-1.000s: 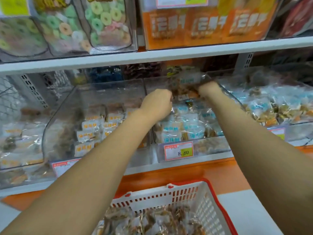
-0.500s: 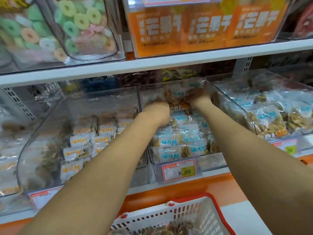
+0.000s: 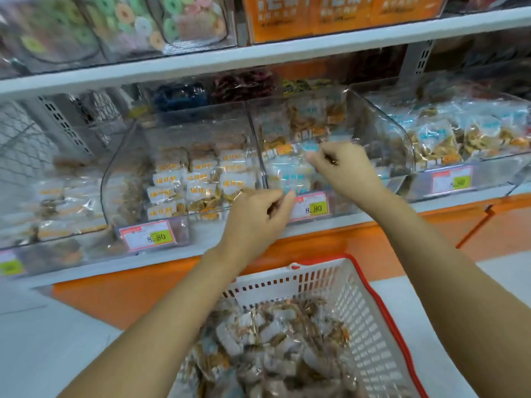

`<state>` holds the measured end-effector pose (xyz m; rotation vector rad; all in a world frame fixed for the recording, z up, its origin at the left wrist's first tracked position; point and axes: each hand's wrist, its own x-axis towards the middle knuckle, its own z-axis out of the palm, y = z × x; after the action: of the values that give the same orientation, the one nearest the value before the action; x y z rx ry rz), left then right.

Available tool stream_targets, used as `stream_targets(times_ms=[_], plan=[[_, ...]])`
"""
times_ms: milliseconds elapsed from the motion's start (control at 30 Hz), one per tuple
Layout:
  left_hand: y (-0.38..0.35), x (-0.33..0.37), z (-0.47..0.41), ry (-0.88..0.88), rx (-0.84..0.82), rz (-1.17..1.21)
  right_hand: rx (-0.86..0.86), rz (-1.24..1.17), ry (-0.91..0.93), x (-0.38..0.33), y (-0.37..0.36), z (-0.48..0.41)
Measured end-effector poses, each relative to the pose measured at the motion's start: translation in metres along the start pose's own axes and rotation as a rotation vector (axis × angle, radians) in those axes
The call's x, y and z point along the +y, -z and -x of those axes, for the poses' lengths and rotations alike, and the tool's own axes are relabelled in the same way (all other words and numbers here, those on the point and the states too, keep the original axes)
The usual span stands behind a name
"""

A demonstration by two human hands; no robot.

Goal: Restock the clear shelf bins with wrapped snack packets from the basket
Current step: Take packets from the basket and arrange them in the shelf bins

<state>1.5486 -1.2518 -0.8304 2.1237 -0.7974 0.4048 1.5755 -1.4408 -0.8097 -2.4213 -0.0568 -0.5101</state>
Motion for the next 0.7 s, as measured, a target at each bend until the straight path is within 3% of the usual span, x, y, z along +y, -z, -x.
stream_targets(times_ms=[200, 367, 433, 500, 600, 700], plan=[[-0.004, -0.069, 0.105, 0.589, -0.236, -0.147, -0.266, -0.014, -0.009, -0.007, -0.047, 0.103], [-0.010, -0.108, 0.188, 0.938, -0.730, -0.338, -0.582, 0.155, -0.287, 0.034, -0.121, 0.157], [-0.014, -0.110, 0.214, 0.928, -0.807, -0.322, -0.621, 0.058, -0.424, 0.050, -0.141, 0.176], [-0.016, -0.108, 0.231, 0.847, -0.776, -0.334, -0.648, -0.094, -0.528, 0.061, -0.159, 0.190], [-0.018, -0.112, 0.249, 0.777, -0.689, -0.332, -0.760, -0.053, -0.580, 0.085, -0.195, 0.198], [-0.017, -0.117, 0.253, 0.761, -0.695, -0.359, -0.672, -0.017, -0.686, 0.095, -0.221, 0.204]])
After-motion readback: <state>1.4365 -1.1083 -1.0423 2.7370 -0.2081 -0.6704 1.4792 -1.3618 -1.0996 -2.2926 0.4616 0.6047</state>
